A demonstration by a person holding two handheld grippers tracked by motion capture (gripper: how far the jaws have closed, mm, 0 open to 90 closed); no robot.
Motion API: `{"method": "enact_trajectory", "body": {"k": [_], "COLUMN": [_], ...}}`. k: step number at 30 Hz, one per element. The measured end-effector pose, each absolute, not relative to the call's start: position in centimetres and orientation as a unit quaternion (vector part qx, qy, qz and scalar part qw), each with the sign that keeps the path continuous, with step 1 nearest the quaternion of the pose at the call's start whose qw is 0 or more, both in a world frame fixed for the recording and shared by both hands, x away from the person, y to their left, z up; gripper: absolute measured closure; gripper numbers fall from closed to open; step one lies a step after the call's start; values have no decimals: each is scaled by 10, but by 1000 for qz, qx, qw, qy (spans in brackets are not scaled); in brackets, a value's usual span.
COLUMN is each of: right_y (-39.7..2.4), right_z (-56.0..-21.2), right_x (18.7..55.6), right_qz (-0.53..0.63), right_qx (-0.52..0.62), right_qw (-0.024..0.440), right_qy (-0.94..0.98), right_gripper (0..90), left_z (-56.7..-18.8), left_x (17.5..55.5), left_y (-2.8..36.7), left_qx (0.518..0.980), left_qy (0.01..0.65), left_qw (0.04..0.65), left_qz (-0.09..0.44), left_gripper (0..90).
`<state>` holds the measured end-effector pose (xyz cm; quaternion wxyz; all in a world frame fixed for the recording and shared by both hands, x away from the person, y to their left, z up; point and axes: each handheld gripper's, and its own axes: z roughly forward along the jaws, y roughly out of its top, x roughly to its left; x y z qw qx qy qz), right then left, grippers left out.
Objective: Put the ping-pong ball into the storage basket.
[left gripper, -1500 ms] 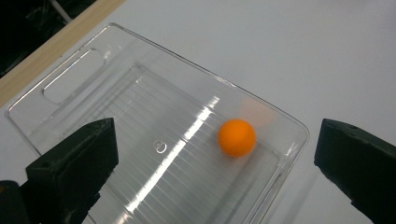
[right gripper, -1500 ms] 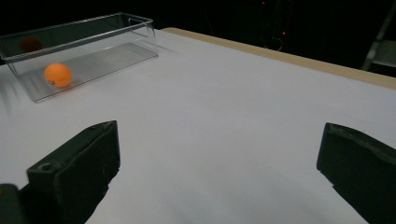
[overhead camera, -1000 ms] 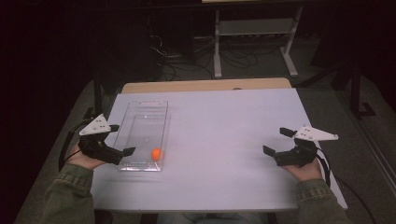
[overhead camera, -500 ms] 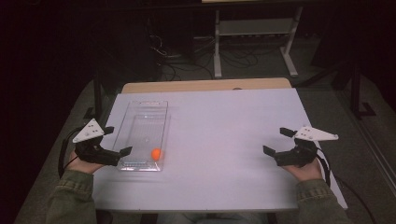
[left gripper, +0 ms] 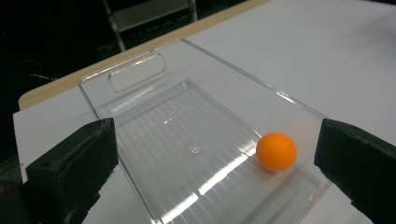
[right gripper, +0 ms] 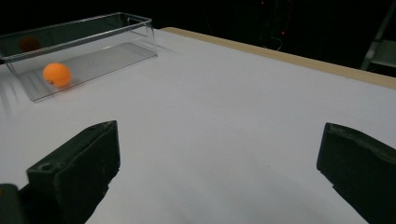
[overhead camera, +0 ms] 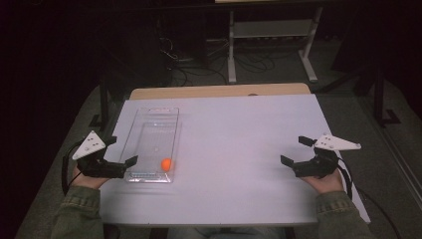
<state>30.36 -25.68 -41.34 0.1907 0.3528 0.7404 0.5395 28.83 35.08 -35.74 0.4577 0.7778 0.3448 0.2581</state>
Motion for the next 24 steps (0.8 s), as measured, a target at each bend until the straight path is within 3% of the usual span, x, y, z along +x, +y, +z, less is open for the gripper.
{"method": "enact_trajectory", "body": {"k": [24], "right_y": [-257], "right_z": [-414], "right_x": [304], "right_qz": [539], "right_qx": [353], "right_qw": [190], "right_qy": [741], "right_gripper": [0], "left_z": [-392], "left_x": [282], "left_y": [365], "left_qx": [719], "left_qy": [388], "left_qw": [508], "left_qz": [274], "left_gripper": [0]}}
